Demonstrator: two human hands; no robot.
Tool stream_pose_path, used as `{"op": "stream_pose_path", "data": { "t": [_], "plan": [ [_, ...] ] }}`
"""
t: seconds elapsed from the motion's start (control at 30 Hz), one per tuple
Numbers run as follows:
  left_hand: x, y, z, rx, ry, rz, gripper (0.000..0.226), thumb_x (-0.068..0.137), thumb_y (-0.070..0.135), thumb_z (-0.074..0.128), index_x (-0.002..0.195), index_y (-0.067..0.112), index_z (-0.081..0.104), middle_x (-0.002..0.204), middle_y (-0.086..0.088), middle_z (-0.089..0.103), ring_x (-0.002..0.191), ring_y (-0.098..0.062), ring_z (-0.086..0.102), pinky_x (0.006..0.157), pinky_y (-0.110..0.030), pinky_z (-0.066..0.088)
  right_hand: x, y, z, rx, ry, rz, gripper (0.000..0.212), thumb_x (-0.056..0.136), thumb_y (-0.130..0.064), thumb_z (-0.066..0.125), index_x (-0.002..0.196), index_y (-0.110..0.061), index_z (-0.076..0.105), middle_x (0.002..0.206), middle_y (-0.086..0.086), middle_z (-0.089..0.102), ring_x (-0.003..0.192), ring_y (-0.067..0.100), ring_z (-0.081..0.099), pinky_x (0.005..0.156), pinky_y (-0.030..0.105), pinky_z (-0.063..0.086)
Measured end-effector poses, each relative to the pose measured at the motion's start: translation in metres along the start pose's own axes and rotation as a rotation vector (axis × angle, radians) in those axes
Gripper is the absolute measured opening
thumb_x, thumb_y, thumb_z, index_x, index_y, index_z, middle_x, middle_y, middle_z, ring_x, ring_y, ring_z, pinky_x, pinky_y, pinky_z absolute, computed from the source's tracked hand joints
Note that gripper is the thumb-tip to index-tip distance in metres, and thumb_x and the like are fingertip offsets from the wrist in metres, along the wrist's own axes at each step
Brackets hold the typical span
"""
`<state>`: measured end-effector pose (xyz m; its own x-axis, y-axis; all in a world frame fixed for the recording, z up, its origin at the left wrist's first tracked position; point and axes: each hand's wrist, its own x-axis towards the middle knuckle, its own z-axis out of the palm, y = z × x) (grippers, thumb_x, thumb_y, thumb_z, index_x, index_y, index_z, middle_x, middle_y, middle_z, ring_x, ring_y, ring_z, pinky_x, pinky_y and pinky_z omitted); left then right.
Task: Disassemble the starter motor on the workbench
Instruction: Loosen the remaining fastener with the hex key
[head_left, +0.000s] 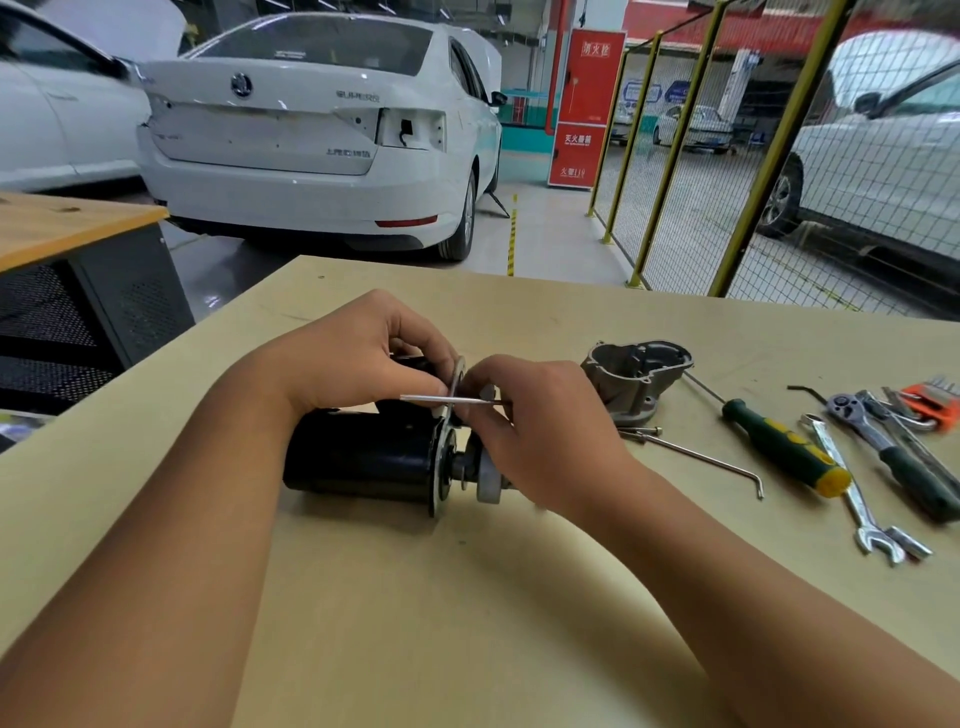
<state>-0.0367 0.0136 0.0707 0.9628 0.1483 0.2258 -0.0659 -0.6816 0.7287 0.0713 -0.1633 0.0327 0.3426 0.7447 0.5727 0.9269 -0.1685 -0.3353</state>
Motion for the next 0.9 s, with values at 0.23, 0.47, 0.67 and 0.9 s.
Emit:
{"op": "stream_pose_path", "data": {
  "t": [0.23, 0.47, 0.67, 0.9],
  "plan": [
    [0.001, 0.002, 0.001, -0.007, 0.009, -0.001, 0.008, 0.074, 0.013, 0.077, 0.08, 0.014, 0.082, 0.099, -0.001, 0.078, 0.095, -0.023, 0.073, 0.09, -0.041, 0.058, 0.0, 0.002, 0.0, 0.164, -0.003, -0.006, 0.009, 0.089, -0.022, 0.068, 0.083, -0.027, 0.072, 0.055, -0.019, 0.054, 0.058, 0.007, 0.055, 0.05, 0.021, 0.04],
    [0.002, 0.021, 0.013, 0.159, 0.065, -0.11, 0.022, 0.068, 0.035, 0.081, 0.067, 0.015, 0.072, 0.092, -0.011, 0.075, 0.09, -0.032, 0.069, 0.087, -0.055, 0.055, -0.006, 0.024, -0.004, 0.7, 0.075, 0.332, 0.009, 0.086, -0.028, 0.069, 0.08, -0.022, 0.074, 0.05, -0.014, 0.049, 0.043, 0.004, 0.037, 0.048, 0.024, 0.032],
    [0.012, 0.031, 0.028, 0.438, 0.158, -0.279, 0.022, 0.061, 0.035, 0.069, 0.058, 0.014, 0.065, 0.08, -0.007, 0.074, 0.07, -0.033, 0.067, 0.063, -0.046, 0.06, -0.009, 0.043, -0.011, 0.71, 0.211, 0.587, 0.01, 0.085, -0.021, 0.072, 0.074, -0.022, 0.073, 0.05, -0.01, 0.045, 0.045, 0.009, 0.039, 0.052, 0.029, 0.037],
    [0.026, 0.025, 0.045, 0.465, 0.292, -0.427, 0.026, 0.078, 0.028, 0.076, 0.082, 0.002, 0.077, 0.086, -0.019, 0.073, 0.069, -0.026, 0.063, 0.073, -0.05, 0.061, -0.01, 0.035, -0.007, 0.665, 0.152, 0.488, 0.011, 0.084, -0.017, 0.073, 0.073, -0.016, 0.074, 0.048, -0.014, 0.048, 0.042, 0.0, 0.042, 0.04, 0.012, 0.036]
  ]
}}
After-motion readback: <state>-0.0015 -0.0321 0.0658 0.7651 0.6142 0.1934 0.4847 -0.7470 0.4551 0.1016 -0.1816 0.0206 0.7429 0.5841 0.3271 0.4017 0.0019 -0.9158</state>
